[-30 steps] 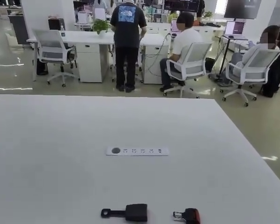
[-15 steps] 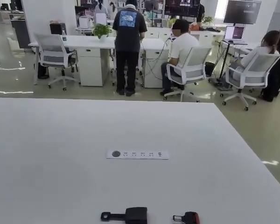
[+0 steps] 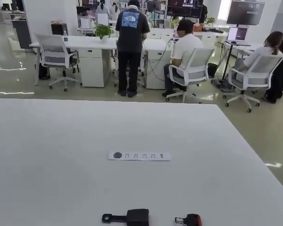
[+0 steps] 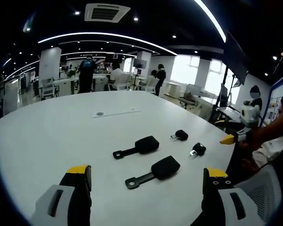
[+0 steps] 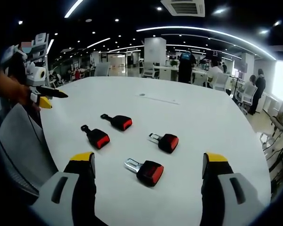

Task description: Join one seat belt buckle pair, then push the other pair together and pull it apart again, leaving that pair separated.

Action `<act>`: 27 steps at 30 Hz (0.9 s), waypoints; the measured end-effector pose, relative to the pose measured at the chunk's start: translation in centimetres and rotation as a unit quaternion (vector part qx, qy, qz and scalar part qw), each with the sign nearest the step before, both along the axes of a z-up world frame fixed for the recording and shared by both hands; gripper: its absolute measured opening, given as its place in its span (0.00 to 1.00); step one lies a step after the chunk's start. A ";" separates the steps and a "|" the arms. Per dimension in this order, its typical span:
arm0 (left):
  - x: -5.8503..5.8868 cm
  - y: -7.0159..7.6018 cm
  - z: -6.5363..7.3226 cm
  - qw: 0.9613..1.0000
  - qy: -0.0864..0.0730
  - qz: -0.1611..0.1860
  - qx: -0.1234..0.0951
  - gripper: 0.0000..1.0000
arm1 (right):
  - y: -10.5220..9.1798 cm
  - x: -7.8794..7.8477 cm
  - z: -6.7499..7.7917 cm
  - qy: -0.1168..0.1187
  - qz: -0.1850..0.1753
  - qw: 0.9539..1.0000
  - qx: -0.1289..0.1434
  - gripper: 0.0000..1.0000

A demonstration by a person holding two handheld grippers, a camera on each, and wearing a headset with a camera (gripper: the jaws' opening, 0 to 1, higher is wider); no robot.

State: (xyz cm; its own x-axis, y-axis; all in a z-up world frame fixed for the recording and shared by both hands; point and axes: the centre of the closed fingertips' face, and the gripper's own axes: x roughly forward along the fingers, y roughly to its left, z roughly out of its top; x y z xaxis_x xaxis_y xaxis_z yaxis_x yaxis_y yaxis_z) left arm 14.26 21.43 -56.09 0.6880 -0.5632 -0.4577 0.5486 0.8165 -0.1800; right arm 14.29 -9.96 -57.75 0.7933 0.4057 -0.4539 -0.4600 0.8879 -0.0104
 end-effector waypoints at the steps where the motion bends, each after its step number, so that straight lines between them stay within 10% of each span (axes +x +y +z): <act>1: 0.0 0.0 0.0 1.000 0.000 0.000 0.001 1.00 | 0.0 0.0 0.0 0.000 0.000 1.000 0.000 0.94; 27: 0.2 -1.0 -0.3 1.000 0.009 -0.016 0.004 1.00 | 0.2 0.0 -0.6 0.011 0.007 1.000 -0.002 0.93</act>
State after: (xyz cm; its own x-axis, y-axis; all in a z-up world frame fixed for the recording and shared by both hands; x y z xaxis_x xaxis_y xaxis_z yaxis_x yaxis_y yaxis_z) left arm 14.47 20.47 -56.43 0.6617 -0.5802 -0.4750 0.5706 0.8006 -0.1831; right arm 14.34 -9.79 -58.30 0.7776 0.4149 -0.4724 -0.4724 0.8814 -0.0033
